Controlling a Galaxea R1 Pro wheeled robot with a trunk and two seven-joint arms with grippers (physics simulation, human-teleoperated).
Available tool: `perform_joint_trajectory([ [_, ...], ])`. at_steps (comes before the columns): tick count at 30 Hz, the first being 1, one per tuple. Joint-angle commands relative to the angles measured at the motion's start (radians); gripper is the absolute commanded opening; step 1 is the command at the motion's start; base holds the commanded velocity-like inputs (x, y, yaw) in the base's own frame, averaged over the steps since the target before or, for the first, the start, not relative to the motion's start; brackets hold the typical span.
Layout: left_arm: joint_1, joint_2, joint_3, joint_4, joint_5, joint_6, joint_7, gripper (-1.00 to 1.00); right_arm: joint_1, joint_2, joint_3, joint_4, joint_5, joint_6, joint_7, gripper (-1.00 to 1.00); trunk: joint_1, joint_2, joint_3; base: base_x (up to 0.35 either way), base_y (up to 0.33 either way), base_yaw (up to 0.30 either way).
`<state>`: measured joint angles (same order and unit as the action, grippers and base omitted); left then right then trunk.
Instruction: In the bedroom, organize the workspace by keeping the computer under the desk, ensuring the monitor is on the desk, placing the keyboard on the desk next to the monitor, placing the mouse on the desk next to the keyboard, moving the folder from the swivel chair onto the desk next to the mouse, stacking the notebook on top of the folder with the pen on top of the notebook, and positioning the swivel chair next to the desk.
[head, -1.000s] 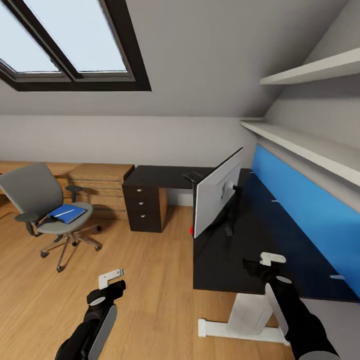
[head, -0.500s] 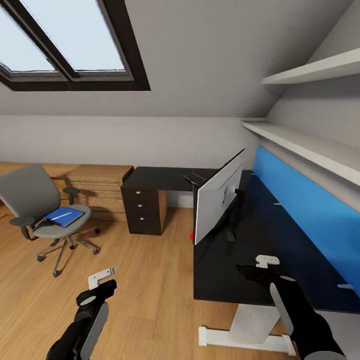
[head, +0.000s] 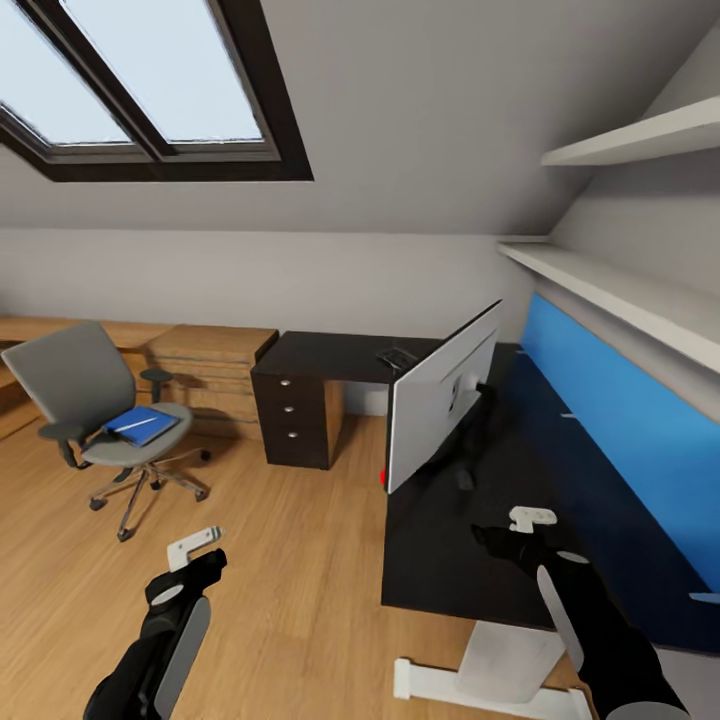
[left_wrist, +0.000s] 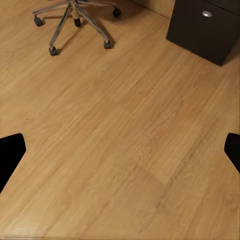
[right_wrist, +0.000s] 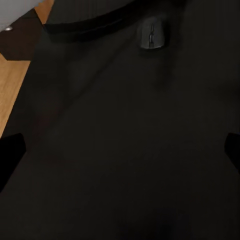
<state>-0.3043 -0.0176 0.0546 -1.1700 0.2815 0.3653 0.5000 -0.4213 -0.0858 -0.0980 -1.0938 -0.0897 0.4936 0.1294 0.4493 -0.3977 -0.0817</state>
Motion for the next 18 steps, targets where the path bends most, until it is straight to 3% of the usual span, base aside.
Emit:
perform_joint_trajectory([
  [1, -0.001, -0.001, 0.001, -0.006, 0.008, 0.003, 0.005, 1.00, -0.001, 0.000, -0.001, 0.000, -0.007, -0.001, 0.001, 1.00, 0.001, -0.002, -0.003, 0.017, -0.224, 0.234],
  [5, -0.001, -0.002, 0.001, -0.023, 0.007, 0.004, 0.005, 1.00, -0.001, -0.001, -0.002, 0.007, 0.013, -0.022, 0.003, 1.00, 0.001, -0.002, -0.004, 0.007, -0.204, 0.111],
  [9, -0.001, -0.002, 0.000, -0.029, 0.007, 0.006, 0.005, 1.00, -0.001, -0.001, -0.002, 0.015, 0.062, -0.033, 0.003, 1.00, 0.001, -0.002, -0.004, 0.002, -0.141, 0.023],
  [18, -0.001, -0.002, -0.001, -0.031, 0.007, 0.006, 0.004, 1.00, -0.001, 0.004, 0.004, 0.054, 0.120, -0.077, 0.003, 1.00, 0.001, -0.002, -0.004, 0.037, -0.031, 0.003],
])
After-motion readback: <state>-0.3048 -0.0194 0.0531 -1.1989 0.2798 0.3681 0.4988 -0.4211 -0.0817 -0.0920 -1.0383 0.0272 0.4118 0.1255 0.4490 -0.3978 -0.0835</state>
